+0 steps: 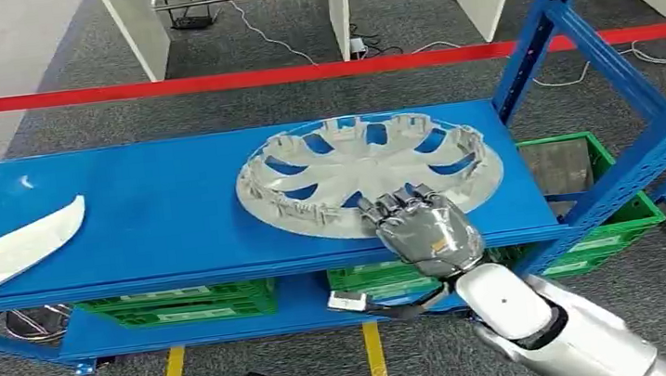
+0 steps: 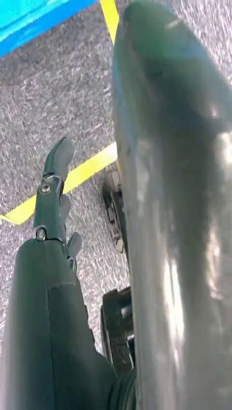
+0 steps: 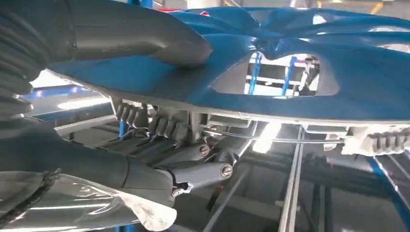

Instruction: Take the parts from the cabinet and place them on the table.

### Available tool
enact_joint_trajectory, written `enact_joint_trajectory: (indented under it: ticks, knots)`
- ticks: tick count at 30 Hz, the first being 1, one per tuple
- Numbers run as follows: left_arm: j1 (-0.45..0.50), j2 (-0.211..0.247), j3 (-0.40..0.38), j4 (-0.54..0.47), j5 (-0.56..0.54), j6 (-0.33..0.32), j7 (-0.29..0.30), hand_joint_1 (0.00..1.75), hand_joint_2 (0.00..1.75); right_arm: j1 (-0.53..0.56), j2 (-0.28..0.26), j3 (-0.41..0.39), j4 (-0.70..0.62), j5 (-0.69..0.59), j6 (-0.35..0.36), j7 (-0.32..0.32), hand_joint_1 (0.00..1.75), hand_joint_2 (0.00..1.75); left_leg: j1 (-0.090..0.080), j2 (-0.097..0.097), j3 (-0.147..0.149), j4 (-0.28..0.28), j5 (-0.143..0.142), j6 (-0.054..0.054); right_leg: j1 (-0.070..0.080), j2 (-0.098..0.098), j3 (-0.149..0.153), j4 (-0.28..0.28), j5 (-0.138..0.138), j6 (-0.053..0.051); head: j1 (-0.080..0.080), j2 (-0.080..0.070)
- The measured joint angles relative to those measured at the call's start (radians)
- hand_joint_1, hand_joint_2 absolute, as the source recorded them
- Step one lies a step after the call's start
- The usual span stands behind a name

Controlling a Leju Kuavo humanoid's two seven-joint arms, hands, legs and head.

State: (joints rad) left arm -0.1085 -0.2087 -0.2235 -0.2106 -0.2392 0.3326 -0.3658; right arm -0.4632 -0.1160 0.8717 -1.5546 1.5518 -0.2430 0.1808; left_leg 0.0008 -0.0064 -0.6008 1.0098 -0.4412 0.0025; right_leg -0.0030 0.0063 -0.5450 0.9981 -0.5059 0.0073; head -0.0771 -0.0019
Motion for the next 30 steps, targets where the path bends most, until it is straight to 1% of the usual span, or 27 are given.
enact_joint_trajectory:
  ticks: [11, 13, 14, 17, 18, 21, 22, 24, 27, 29, 30]
  knots:
    - [0.001, 0.000, 0.012, 0.000, 0.002, 0.004, -0.013, 0.00, 0.00, 0.022, -0.015, -0.013, -0.063, 0.004, -0.050, -0.002, 1.75, 1.75, 0.000, 0.000, 0.000, 0.000, 0.000, 0.000, 0.000, 0.000, 0.000, 0.000, 0.000, 0.000, 0.000, 0.000]
    - [0.001, 0.000, 0.013, 0.000, -0.006, 0.018, -0.020, 0.00, 0.00, 0.029, -0.016, -0.016, -0.069, 0.006, -0.060, -0.004, 1.75, 1.75, 0.000, 0.000, 0.000, 0.000, 0.000, 0.000, 0.000, 0.000, 0.000, 0.000, 0.000, 0.000, 0.000, 0.000]
    - [0.002, 0.000, 0.013, 0.000, -0.019, 0.036, -0.033, 0.00, 0.00, 0.032, -0.017, -0.016, -0.072, 0.008, -0.064, -0.005, 1.75, 1.75, 0.000, 0.000, 0.000, 0.000, 0.000, 0.000, 0.000, 0.000, 0.000, 0.000, 0.000, 0.000, 0.000, 0.000]
    - [0.006, -0.001, 0.011, -0.001, -0.064, 0.169, -0.128, 0.00, 0.00, 0.044, -0.028, -0.019, -0.079, 0.013, -0.076, -0.007, 1.75, 1.75, 0.000, 0.000, 0.000, 0.000, 0.000, 0.000, 0.000, 0.000, 0.000, 0.000, 0.000, 0.000, 0.000, 0.000]
    - [0.007, -0.001, 0.011, -0.001, -0.066, 0.182, -0.137, 0.00, 1.75, 0.046, -0.032, -0.021, -0.082, 0.014, -0.080, -0.008, 1.75, 1.75, 0.000, 0.000, 0.000, 0.000, 0.000, 0.000, 0.000, 0.000, 0.000, 0.000, 0.000, 0.000, 0.000, 0.000]
    - [0.010, -0.002, 0.011, -0.001, -0.068, 0.198, -0.148, 0.00, 1.75, 0.053, -0.043, -0.028, -0.085, 0.016, -0.084, -0.008, 1.75, 1.75, 0.000, 0.000, 0.000, 0.000, 0.000, 0.000, 0.000, 0.000, 0.000, 0.000, 0.000, 0.000, 0.000, 0.000]
    - [0.010, -0.002, 0.011, -0.001, -0.068, 0.189, -0.145, 0.00, 1.75, 0.058, -0.047, -0.032, -0.088, 0.016, -0.088, -0.013, 1.75, 1.75, 0.000, 0.000, 0.000, 0.000, 0.000, 0.000, 0.000, 0.000, 0.000, 0.000, 0.000, 0.000, 0.000, 0.000]
    - [0.010, -0.002, 0.011, -0.001, -0.066, 0.139, -0.121, 0.00, 1.75, 0.062, -0.051, -0.034, -0.089, 0.018, -0.092, -0.018, 1.75, 1.75, 0.000, 0.000, 0.000, 0.000, 0.000, 0.000, 0.000, 0.000, 0.000, 0.000, 0.000, 0.000, 0.000, 0.000]
    - [0.010, -0.002, 0.011, -0.001, -0.062, 0.096, -0.113, 0.00, 1.75, 0.062, -0.052, -0.034, -0.089, 0.019, -0.090, -0.015, 1.75, 1.75, 0.000, 0.000, 0.000, 0.000, 0.000, 0.000, 0.000, 0.000, 0.000, 0.000, 0.000, 0.000, 0.000, 0.000]
    - [0.010, -0.002, 0.012, -0.001, -0.051, 0.082, -0.113, 0.00, 1.75, 0.062, -0.052, -0.034, -0.089, 0.019, -0.090, -0.012, 1.75, 1.75, 0.000, 0.000, 0.000, 0.000, 0.000, 0.000, 0.000, 0.000, 0.000, 0.000, 0.000, 0.000, 0.000, 0.000]
    - [0.010, -0.002, 0.013, -0.001, -0.045, 0.091, -0.113, 0.00, 1.75, 0.062, -0.053, -0.034, -0.089, 0.019, -0.090, -0.011, 1.75, 1.75, 0.000, 0.000, 0.000, 0.000, 0.000, 0.000, 0.000, 0.000, 0.000, 0.000, 0.000, 0.000, 0.000, 0.000]
